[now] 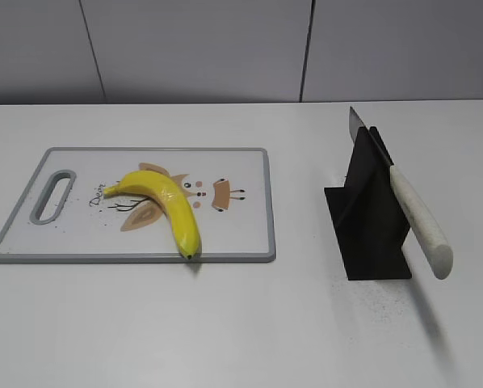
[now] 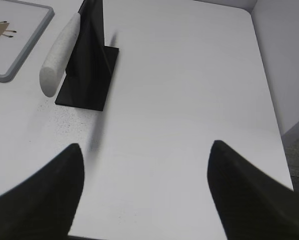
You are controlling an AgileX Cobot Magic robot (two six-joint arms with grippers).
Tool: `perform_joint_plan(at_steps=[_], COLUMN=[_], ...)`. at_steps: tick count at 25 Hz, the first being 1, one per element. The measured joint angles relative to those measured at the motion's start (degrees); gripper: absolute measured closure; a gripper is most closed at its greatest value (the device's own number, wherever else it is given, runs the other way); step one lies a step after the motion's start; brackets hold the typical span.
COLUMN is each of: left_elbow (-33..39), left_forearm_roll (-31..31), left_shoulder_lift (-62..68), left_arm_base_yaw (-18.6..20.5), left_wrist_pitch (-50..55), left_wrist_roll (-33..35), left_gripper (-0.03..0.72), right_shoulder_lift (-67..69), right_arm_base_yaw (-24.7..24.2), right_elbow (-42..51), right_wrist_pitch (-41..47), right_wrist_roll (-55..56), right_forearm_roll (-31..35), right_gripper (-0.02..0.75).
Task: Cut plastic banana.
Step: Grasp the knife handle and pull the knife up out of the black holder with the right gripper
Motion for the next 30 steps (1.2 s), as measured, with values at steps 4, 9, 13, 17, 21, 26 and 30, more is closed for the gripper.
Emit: perform_joint_plan(at_steps=[4, 9, 13, 17, 21, 26, 30], left_elbow=[0.0, 0.0, 0.0, 0.0, 0.0, 0.0, 0.0], left_forearm_roll=[0.02, 0.06, 0.06, 0.08, 0.08, 0.08, 0.08], left_shoulder_lift=[0.0, 0.0, 0.0, 0.0, 0.0, 0.0, 0.0], left_arm_base_yaw=[0.0, 0.0, 0.0, 0.0, 0.0, 0.0, 0.0], left_wrist_pitch=[0.0, 0.0, 0.0, 0.0, 0.0, 0.0, 0.0], left_wrist_roll=[0.0, 0.0, 0.0, 0.0, 0.0, 0.0, 0.0], left_gripper=[0.181, 0.181, 0.181, 0.181, 0.181, 0.181, 0.181], right_shoulder_lift=[0.0, 0.0, 0.0, 0.0, 0.0, 0.0, 0.0], right_arm_base_yaw=[0.0, 0.0, 0.0, 0.0, 0.0, 0.0, 0.0], right_elbow=[0.0, 0.0, 0.0, 0.0, 0.0, 0.0, 0.0], right_wrist_pitch=[0.0, 0.0, 0.0, 0.0, 0.0, 0.0, 0.0], right_wrist_roll=[0.0, 0.0, 0.0, 0.0, 0.0, 0.0, 0.0], right_forearm_roll=[0.0, 0.0, 0.0, 0.0, 0.0, 0.0, 0.0], right_gripper=[0.156, 0.156, 0.157, 0.157, 0.157, 0.157, 0.157])
